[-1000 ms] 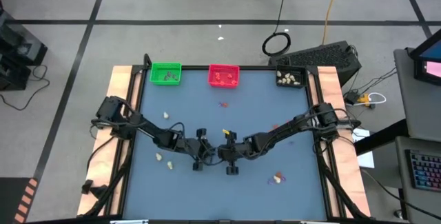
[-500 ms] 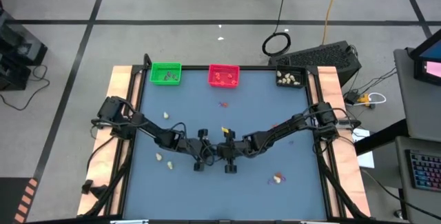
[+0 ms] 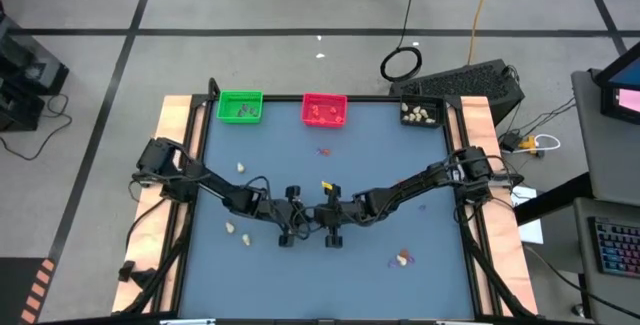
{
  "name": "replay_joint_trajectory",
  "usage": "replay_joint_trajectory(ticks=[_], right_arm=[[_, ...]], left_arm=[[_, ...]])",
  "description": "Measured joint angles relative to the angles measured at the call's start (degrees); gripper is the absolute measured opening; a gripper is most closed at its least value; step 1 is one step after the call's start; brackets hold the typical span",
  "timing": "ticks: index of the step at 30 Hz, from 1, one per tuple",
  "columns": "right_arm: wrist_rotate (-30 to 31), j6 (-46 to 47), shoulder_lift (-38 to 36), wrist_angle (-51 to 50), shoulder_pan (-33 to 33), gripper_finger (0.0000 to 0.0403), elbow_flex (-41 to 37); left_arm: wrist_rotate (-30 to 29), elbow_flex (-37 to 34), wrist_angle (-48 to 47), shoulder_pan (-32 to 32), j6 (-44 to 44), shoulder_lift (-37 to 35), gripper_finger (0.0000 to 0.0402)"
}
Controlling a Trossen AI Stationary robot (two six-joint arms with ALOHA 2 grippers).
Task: Sort Halloween decoration
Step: Put the purple witch hat toy into the green bin
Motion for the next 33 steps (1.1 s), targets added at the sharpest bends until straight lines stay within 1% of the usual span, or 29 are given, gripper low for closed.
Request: replay_joint_trajectory(ticks=[8,13,16,20,24,27,30,33], right_arm=[[6.2,-2.0,-5.0,-3.8,1.6,0.0000,0.1],[7.2,-2.1,-7.4,-4.7,2.1,0.0000,0.1],[9.1,-2.2,-7.7,-5.4,2.5,0.0000,0.1],[9.1,-2.1,-7.7,-6.3,2.6,0.0000,0.1],[9.1,-1.8,-7.7,-7.3,2.6,0.0000,0.1],[9.1,-1.9,-7.7,-7.2,2.6,0.0000,0.1],[9.1,-2.0,-7.7,-7.4,2.6,0.0000,0.1],[9.1,-2.0,-7.7,-7.4,2.6,0.0000,0.1]], left_arm=[[-1.5,-0.2,-9.0,0.0,-0.1,-5.2,0.0006],[-4.7,-0.2,-12.1,0.4,-1.6,-9.3,0.0006],[-7.2,-0.2,-15.7,1.9,-3.1,-12.0,0.0006],[-9.3,-0.2,-20.7,5.0,-4.0,-16.7,0.0003],[-10.9,-0.1,-27.1,10.4,-4.6,-22.9,0.0002],[-11.8,-0.1,-32.0,16.3,-4.6,-27.5,0.0002],[-14.0,-0.1,-36.8,24.0,-3.4,-31.4,0.0002],[-13.8,0.1,-41.1,33.1,-2.1,-33.5,0.0002]])
